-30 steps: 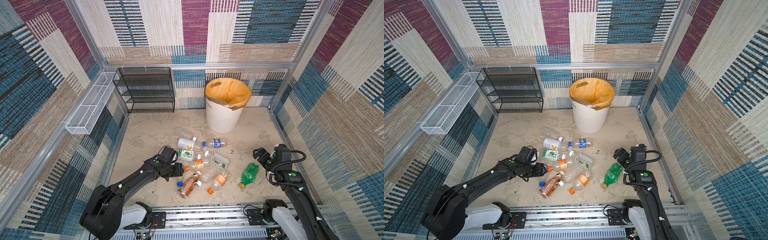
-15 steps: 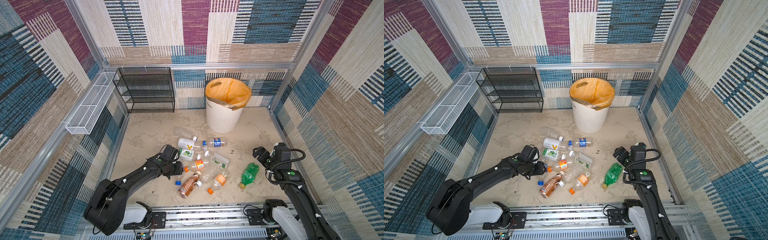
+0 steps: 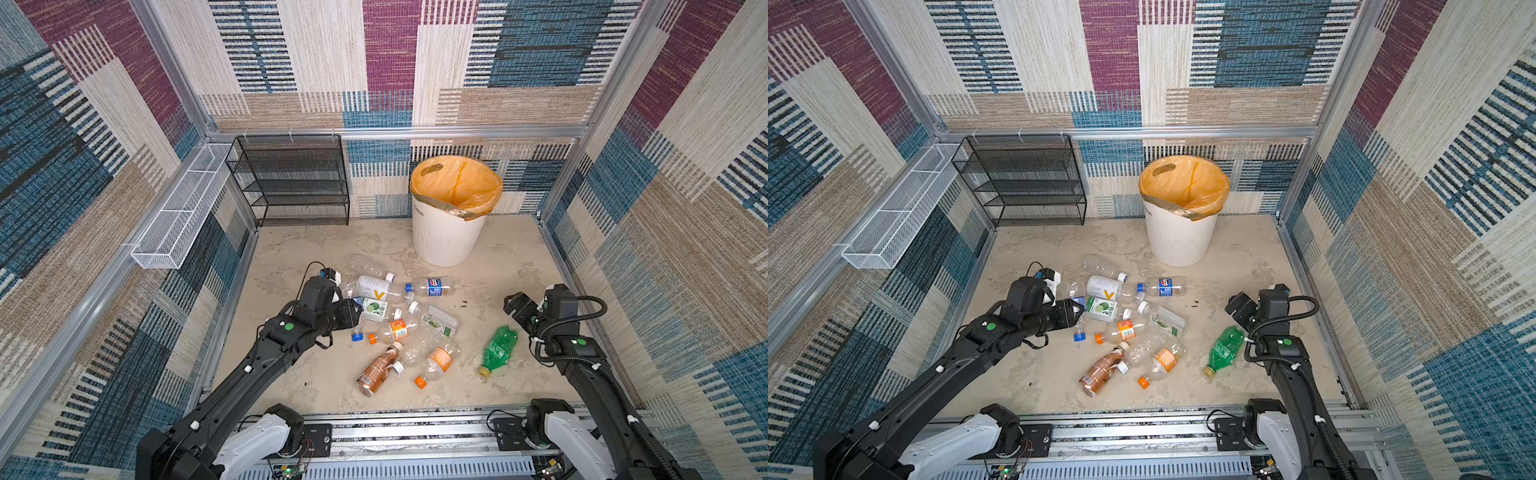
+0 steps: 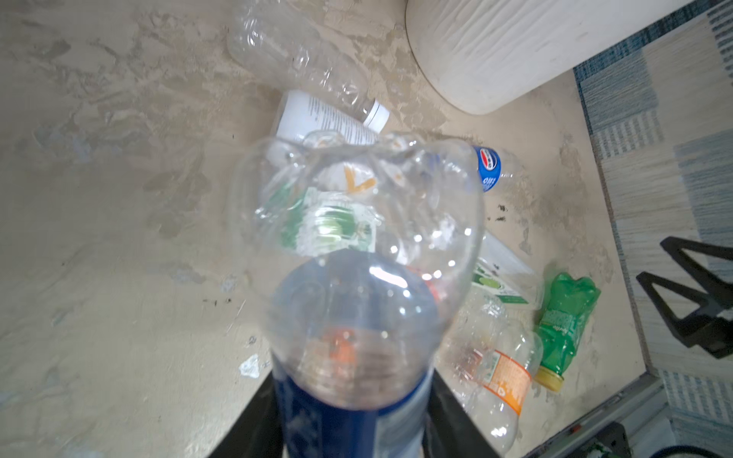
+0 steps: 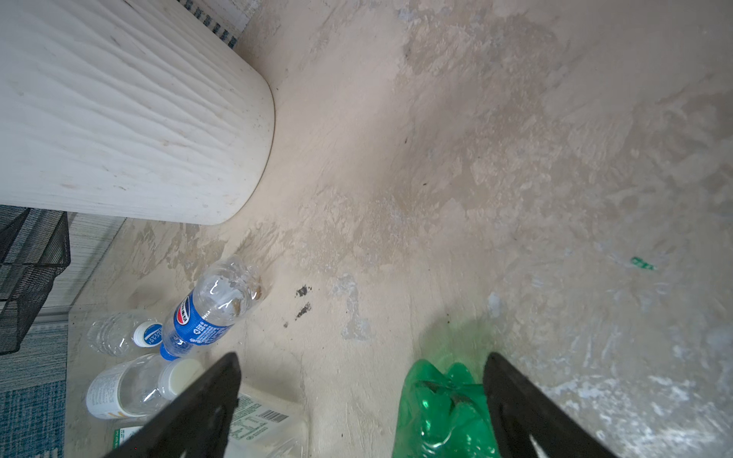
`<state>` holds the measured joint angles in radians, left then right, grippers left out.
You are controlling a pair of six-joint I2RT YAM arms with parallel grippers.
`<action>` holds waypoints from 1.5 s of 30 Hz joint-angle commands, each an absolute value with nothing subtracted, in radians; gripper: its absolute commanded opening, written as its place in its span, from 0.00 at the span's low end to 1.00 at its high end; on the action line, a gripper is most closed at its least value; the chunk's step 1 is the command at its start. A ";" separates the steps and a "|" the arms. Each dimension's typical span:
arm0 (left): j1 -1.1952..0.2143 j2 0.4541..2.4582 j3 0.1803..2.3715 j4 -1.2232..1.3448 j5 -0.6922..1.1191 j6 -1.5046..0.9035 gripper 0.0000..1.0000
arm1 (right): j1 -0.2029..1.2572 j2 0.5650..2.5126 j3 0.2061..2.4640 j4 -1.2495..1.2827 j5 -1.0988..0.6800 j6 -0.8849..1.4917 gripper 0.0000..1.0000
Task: Throw the plastic bottles in the bin
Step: Pick up the plastic bottle from the center of the table, then throw the plastic bottle into the trash bin.
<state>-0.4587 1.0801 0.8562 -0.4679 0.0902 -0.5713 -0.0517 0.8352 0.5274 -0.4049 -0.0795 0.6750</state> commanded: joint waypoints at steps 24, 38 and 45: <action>-0.229 1.841 2.167 -0.327 0.616 -0.605 0.99 | -0.050 0.799 0.541 -0.376 -0.083 0.633 1.00; -0.089 1.360 1.387 -0.537 0.314 -0.206 0.97 | -0.046 0.720 0.497 -0.609 -0.062 0.785 0.95; -0.089 1.305 1.220 -0.444 0.322 -0.217 0.96 | 0.032 0.779 0.479 -0.643 -0.095 0.871 0.94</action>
